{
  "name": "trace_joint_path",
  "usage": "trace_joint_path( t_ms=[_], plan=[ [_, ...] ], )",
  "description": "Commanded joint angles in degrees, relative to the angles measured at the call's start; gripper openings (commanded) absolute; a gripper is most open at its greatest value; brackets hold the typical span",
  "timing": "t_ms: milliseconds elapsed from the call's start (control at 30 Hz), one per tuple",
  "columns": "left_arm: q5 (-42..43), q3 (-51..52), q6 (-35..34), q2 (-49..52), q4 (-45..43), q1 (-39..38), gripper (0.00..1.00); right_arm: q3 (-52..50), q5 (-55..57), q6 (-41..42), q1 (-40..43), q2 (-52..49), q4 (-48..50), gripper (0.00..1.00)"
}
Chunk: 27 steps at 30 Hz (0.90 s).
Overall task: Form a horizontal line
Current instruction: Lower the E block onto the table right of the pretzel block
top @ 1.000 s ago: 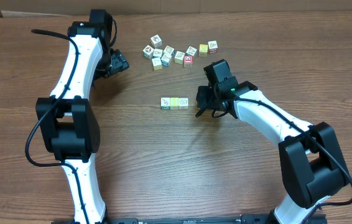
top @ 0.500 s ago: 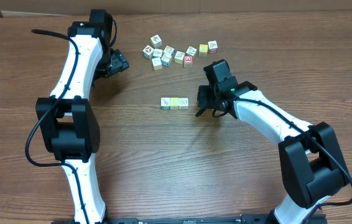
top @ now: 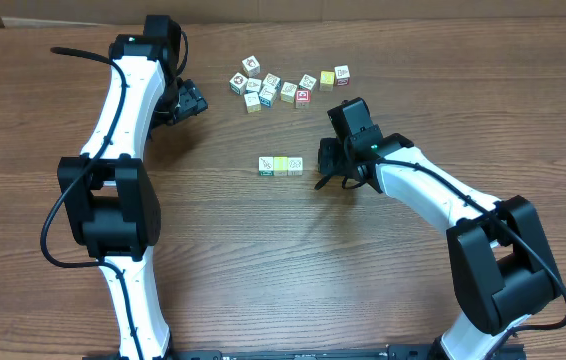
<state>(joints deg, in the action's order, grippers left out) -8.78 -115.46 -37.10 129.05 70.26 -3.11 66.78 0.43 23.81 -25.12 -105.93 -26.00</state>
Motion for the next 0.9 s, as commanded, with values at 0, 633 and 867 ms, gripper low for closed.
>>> trace_joint_path(
  t_ms=[0, 633, 867],
  plan=[
    [-0.2, -1.0, 0.5, 0.6, 0.0, -0.2, 1.00, -1.5, 0.6, 0.2, 0.0, 0.4, 1.4, 0.29],
    [-0.2, -1.0, 0.5, 0.6, 0.0, -0.2, 1.00, -2.7, 1.0, 0.2, 0.0, 0.4, 3.0, 0.29],
    [-0.2, -1.0, 0.5, 0.6, 0.0, -0.2, 1.00, -2.7, 1.0, 0.2, 0.0, 0.4, 3.0, 0.29]
  ],
)
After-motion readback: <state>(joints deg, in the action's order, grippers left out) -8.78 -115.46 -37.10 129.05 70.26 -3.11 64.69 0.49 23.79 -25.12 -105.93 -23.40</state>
